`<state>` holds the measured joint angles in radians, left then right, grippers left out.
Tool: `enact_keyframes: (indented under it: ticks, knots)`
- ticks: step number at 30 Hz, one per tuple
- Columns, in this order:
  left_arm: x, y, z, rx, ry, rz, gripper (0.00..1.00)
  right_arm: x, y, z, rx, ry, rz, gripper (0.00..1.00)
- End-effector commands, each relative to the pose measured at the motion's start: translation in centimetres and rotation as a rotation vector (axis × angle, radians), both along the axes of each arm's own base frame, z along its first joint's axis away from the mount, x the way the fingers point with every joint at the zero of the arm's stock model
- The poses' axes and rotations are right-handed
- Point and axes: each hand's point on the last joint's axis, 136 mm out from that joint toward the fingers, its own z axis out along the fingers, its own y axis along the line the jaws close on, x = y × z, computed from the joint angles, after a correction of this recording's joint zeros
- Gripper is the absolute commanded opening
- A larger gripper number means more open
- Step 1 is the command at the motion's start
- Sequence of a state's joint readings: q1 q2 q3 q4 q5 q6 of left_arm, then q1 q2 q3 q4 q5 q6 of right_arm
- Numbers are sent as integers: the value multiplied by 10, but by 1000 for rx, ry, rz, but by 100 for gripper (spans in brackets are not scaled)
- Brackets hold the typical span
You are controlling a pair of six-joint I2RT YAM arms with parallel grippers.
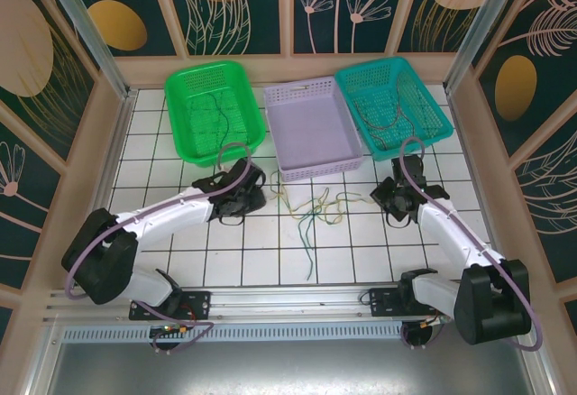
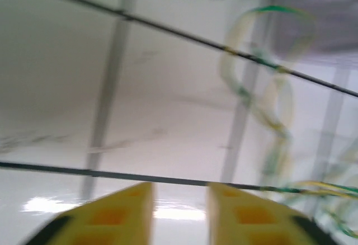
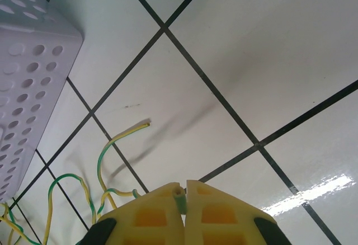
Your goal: Untangle the cables
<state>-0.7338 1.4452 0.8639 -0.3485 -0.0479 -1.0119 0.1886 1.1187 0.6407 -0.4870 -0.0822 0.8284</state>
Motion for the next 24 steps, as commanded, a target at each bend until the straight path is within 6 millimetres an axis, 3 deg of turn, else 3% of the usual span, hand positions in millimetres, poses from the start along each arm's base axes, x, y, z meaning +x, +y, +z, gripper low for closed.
enact_keyframes:
  ticks: [1, 4, 12, 18, 24]
  knots:
    - [-4, -71, 39, -140, -59, -256, 43, 8, 4, 12, 41, -23, -17, 0]
    - [-23, -93, 27, -27, -38, -422, 49, 11, 6, 15, 42, -25, -16, 0]
    - [-61, -116, -10, 63, -63, -633, 51, 14, 7, 14, 46, -21, -6, 0]
    - [-49, -109, -30, 184, -136, -686, 52, 13, 10, 10, 55, -6, 10, 0]
    - [-41, -122, -48, 203, -151, -729, 50, 12, 11, 9, 61, -3, 9, 0]
